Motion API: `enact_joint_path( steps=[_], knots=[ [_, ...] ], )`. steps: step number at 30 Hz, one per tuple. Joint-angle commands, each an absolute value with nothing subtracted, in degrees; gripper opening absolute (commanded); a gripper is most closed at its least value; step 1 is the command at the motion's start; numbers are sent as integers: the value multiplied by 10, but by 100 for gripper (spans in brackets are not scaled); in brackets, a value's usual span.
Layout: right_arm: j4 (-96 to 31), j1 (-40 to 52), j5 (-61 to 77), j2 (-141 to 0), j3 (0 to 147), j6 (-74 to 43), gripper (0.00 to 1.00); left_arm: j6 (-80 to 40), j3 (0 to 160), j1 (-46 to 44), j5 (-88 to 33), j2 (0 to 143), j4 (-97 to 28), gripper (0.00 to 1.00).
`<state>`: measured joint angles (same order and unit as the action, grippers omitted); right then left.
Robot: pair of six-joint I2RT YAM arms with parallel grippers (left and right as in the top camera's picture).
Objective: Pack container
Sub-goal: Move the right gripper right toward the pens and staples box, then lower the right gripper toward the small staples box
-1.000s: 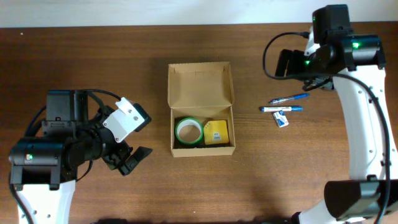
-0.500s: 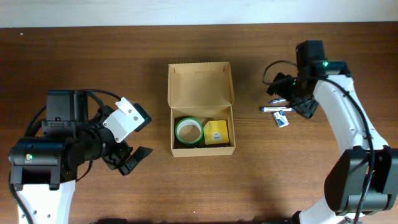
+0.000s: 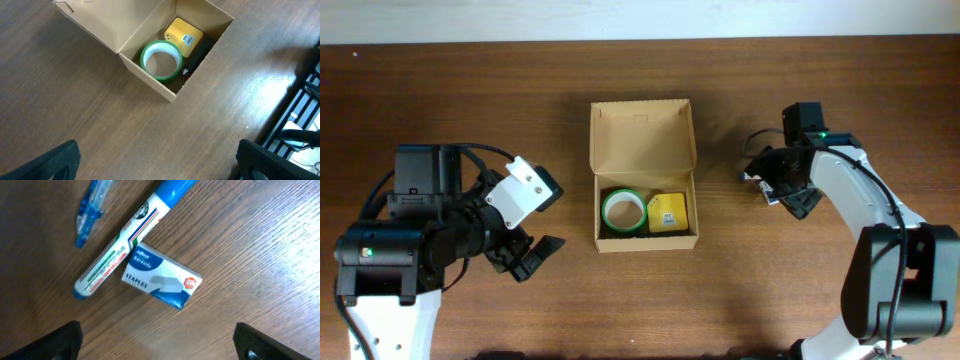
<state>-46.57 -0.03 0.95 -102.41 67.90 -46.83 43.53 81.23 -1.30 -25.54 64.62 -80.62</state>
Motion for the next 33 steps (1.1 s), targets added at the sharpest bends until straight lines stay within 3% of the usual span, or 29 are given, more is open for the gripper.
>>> enact_joint_path(
  steps=[1, 19, 33],
  knots=[
    [-454, -5, -9, -1039, 675, -490, 98, 443, 823, -10, -266, 646, -806, 100],
    [-456, -68, 14, -1072, 675, -515, 97, 443, 823, -10, -266, 646, -806, 100],
    [-436, -55, 32, -1073, 675, -513, 97, 443, 823, -10, -266, 646, -806, 100]
  ],
)
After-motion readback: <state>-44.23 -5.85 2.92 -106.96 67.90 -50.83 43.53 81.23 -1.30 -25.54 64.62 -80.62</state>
